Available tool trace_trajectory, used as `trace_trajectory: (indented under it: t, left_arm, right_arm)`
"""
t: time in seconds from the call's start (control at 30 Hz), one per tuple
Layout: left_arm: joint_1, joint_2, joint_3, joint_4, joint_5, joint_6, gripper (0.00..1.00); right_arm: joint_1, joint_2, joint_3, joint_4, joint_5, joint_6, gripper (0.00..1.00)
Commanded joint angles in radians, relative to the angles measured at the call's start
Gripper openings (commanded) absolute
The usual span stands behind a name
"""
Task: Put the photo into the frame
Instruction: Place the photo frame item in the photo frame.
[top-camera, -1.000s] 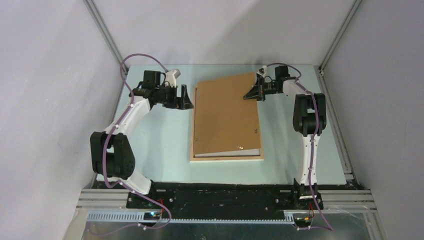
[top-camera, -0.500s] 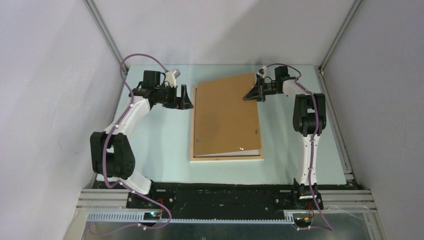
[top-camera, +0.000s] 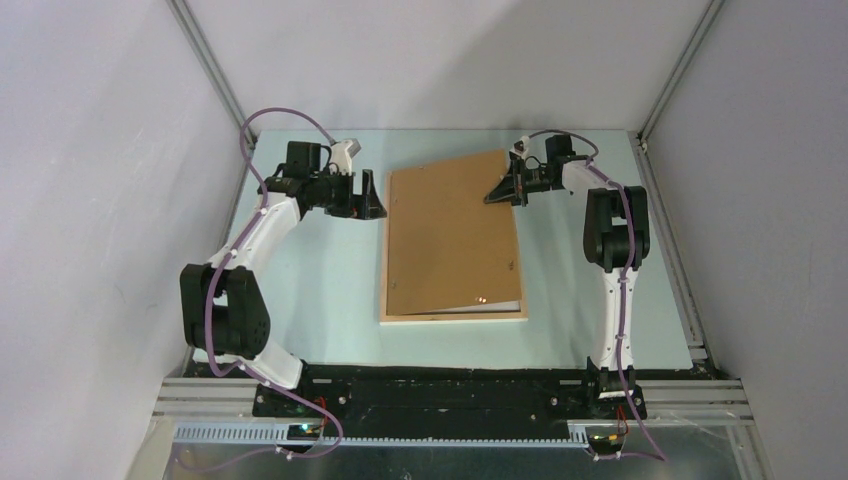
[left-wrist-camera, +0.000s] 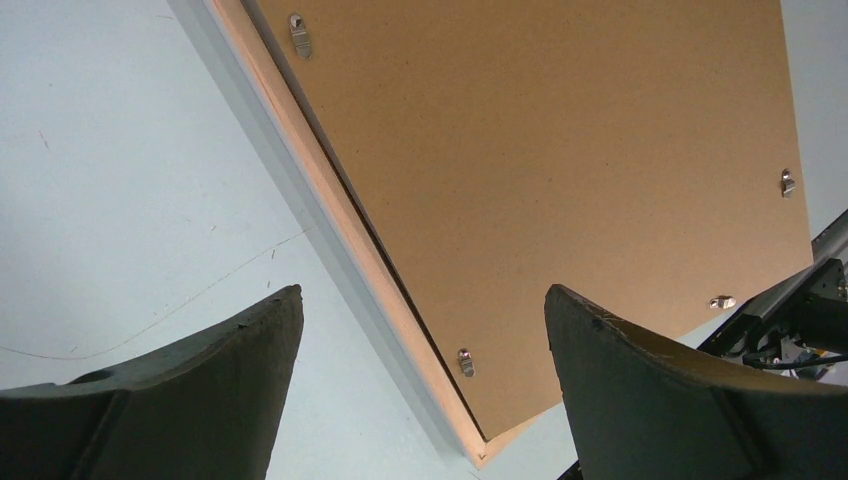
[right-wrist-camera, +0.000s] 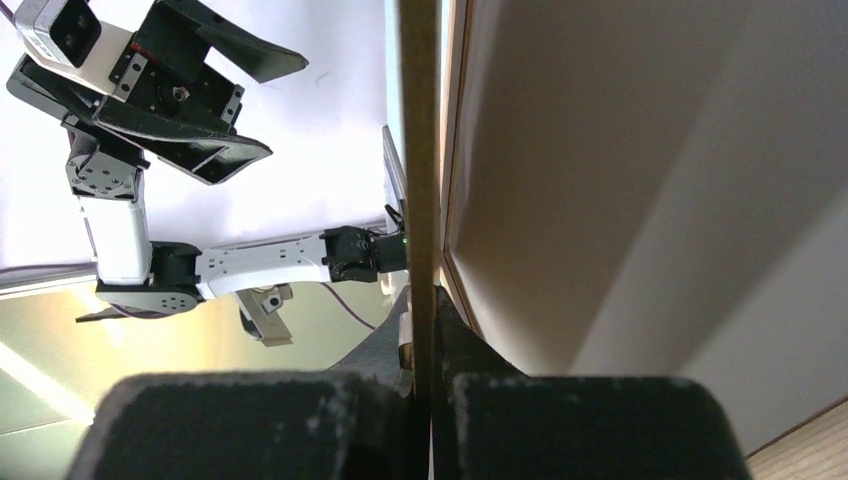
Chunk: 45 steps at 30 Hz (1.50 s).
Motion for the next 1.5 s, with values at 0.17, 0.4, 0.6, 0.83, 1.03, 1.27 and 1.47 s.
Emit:
trace_trajectory:
  t: [0.17, 0.4, 0.6, 0.83, 1.03, 1.27, 1.47]
  left_arm:
    - [0.009, -0.051, -0.009, 0.013, 0.0, 0.013, 0.95]
    - [0.009, -0.052, -0.012, 0.012, 0.0, 0.014, 0.95]
    - [0.011, -0.05, -0.01, 0.013, 0.003, 0.014, 0.95]
    - [0.014, -0.048, -0.012, 0.012, 0.006, 0.016, 0.95]
    - [0.017, -0.048, -0.013, 0.014, 0.01, 0.013, 0.95]
    - [0.019, -0.049, -0.016, 0.012, 0.011, 0.013, 0.95]
    - [0.021, -0.047, -0.015, 0.013, 0.014, 0.013, 0.95]
  right_arm:
    - [0.007, -0.013, 0.038, -0.018, -0.09, 0.009, 0.0]
    - [0.008, -0.015, 0.03, -0.014, -0.088, 0.007, 0.0]
    - [0.008, -0.009, 0.033, -0.007, -0.083, 0.011, 0.0]
    - [0.011, 0.006, 0.047, -0.017, -0.074, 0.004, 0.0]
    - [0.012, 0.024, 0.074, -0.054, -0.065, -0.023, 0.0]
    - [0.012, 0.038, 0.099, -0.08, -0.06, -0.039, 0.0]
    - [0.014, 0.042, 0.094, -0.085, -0.06, -0.043, 0.0]
